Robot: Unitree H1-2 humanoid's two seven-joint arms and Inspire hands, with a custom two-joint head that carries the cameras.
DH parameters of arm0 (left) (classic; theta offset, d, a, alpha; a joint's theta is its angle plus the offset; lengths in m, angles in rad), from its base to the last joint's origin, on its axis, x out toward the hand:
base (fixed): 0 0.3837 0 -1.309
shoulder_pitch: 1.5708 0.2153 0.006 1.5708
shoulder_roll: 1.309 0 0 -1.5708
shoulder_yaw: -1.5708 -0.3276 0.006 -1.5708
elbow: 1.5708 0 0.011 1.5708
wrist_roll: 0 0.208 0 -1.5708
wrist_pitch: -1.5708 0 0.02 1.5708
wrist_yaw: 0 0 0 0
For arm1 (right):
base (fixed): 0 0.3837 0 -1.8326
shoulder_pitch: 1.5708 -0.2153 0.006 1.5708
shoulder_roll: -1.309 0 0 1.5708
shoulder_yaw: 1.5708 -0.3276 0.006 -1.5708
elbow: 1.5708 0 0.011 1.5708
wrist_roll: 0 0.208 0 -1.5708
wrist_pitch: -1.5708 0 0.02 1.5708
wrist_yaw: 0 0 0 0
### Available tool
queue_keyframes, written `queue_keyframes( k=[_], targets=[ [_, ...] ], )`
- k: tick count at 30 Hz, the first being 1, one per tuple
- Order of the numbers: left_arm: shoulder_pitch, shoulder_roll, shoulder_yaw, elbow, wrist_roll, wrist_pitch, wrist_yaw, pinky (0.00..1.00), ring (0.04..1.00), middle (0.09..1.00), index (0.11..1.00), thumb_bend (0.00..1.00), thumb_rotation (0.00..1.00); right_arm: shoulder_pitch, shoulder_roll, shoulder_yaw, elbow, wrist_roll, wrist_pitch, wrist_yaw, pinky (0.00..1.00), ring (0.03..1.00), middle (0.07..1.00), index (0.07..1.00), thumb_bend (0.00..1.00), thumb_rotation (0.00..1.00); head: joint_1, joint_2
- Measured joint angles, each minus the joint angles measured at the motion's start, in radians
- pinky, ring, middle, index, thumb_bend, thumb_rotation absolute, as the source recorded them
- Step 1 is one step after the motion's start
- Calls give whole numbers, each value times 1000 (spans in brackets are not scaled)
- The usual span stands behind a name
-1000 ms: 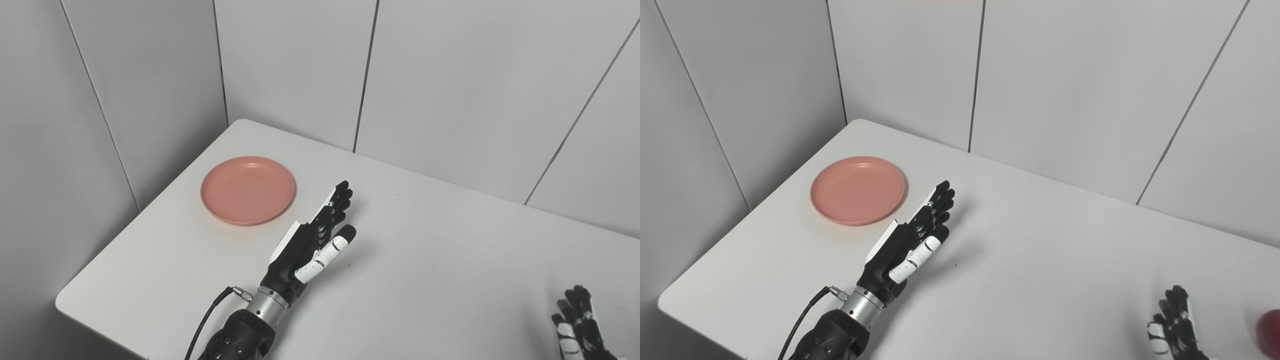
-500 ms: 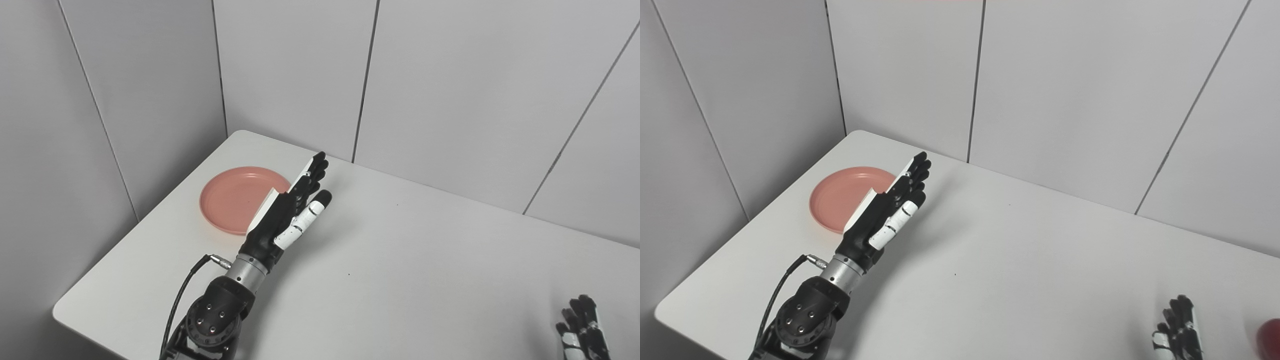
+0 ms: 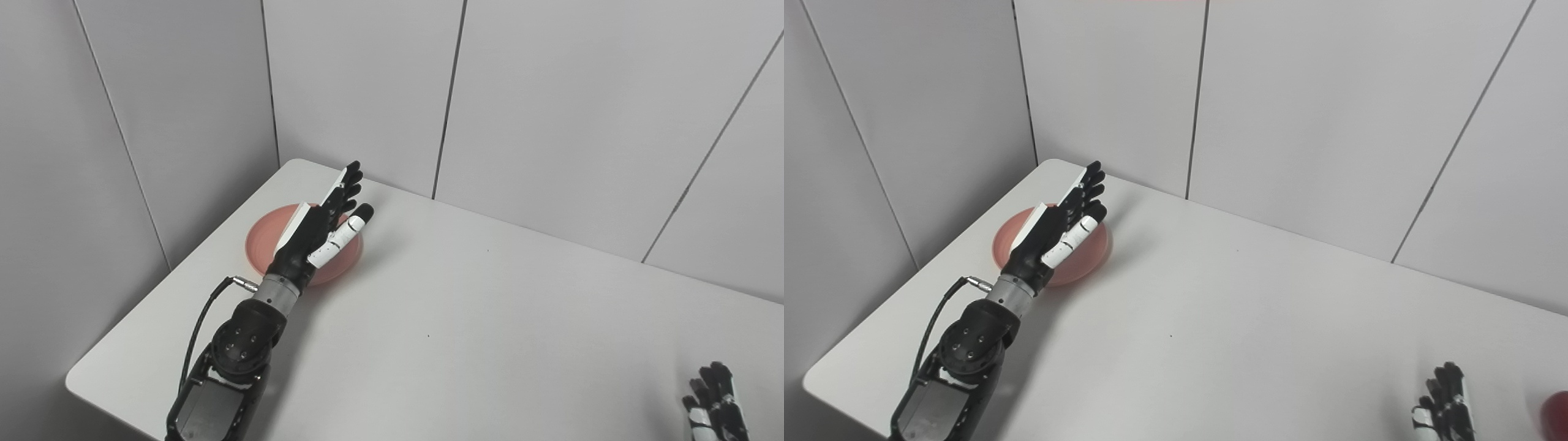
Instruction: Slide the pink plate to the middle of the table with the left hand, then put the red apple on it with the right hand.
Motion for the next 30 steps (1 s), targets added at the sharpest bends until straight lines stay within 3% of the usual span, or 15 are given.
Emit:
queue_keyframes(
  k=[5, 7, 10, 17, 22, 30],
  targets=[
    [-9, 26, 14, 87, 6, -49, 7, 953, 990, 991, 972, 706, 847, 0, -1, 0, 2, -3, 0, 0, 1000, 996, 1000, 1000, 641, 721, -3, 3],
    [-9, 33, 18, 109, 7, -72, 9, 988, 998, 992, 971, 709, 852, 0, -1, 1, 3, -3, 0, 1, 1000, 999, 1000, 1000, 640, 715, 0, 2],
    [-10, 54, 30, 144, 7, -104, 9, 947, 974, 980, 965, 738, 850, -2, -1, 1, 4, -3, -1, 1, 1000, 999, 1000, 1000, 642, 719, -3, 3],
    [-21, 94, 65, 157, 37, -108, 47, 919, 943, 958, 946, 751, 905, -1, -1, 1, 4, -2, -1, 1, 1000, 1000, 1000, 1000, 645, 716, 0, 2],
    [-28, 130, 60, 162, 40, -113, 30, 940, 963, 983, 973, 708, 947, -1, -1, 1, 4, 0, -1, 1, 1000, 1000, 1000, 1000, 640, 709, 0, 2],
    [-47, 167, 69, 181, 48, -116, 33, 900, 911, 917, 910, 715, 983, -1, -1, 1, 4, -1, -1, 1, 1000, 1000, 1000, 1000, 629, 721, 2, 0]
  ],
)
